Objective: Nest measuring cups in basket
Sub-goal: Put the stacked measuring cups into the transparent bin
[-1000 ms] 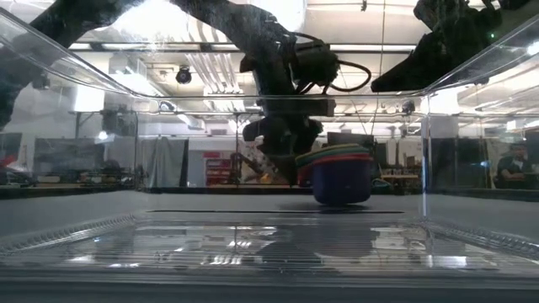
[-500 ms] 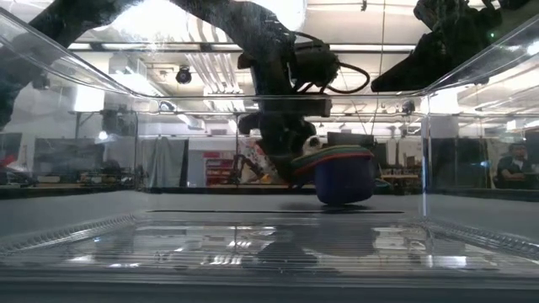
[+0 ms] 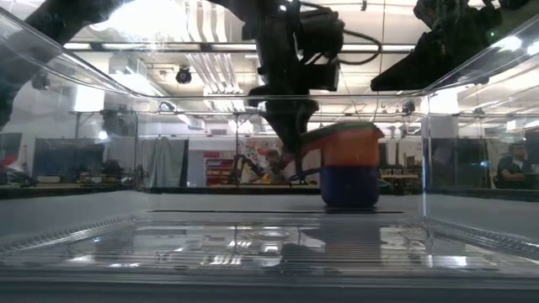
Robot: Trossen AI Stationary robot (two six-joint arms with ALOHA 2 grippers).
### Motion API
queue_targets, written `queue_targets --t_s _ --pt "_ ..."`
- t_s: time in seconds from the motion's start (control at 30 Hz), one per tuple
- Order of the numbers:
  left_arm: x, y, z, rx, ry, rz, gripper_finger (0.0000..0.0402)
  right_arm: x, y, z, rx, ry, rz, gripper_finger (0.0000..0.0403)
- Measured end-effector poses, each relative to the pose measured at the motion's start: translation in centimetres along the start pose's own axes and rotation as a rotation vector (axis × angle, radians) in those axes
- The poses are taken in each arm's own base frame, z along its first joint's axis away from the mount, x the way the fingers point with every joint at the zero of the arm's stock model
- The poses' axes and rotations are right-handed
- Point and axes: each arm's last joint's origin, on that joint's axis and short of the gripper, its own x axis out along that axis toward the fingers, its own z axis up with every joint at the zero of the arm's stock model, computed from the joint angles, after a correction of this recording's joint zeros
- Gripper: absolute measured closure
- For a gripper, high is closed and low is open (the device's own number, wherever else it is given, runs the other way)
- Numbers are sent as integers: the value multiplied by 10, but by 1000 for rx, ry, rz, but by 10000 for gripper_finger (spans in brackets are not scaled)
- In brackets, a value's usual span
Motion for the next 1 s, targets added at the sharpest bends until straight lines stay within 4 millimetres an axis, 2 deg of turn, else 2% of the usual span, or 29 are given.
queue_targets --t_s 0.17,0.43,0.87,1.0 --pt "-2 -4 3 63 3 11 282 0 0 0 0 0 1 202" --pt "0 2 0 100 27 72 281 0 1 0 0 0 20 202" --pt "1 6 5 298 -6 103 280 0 1 0 -1 0 20 202" --pt "1 6 6 323 -46 80 256 0 1 0 -10 0 20 202"
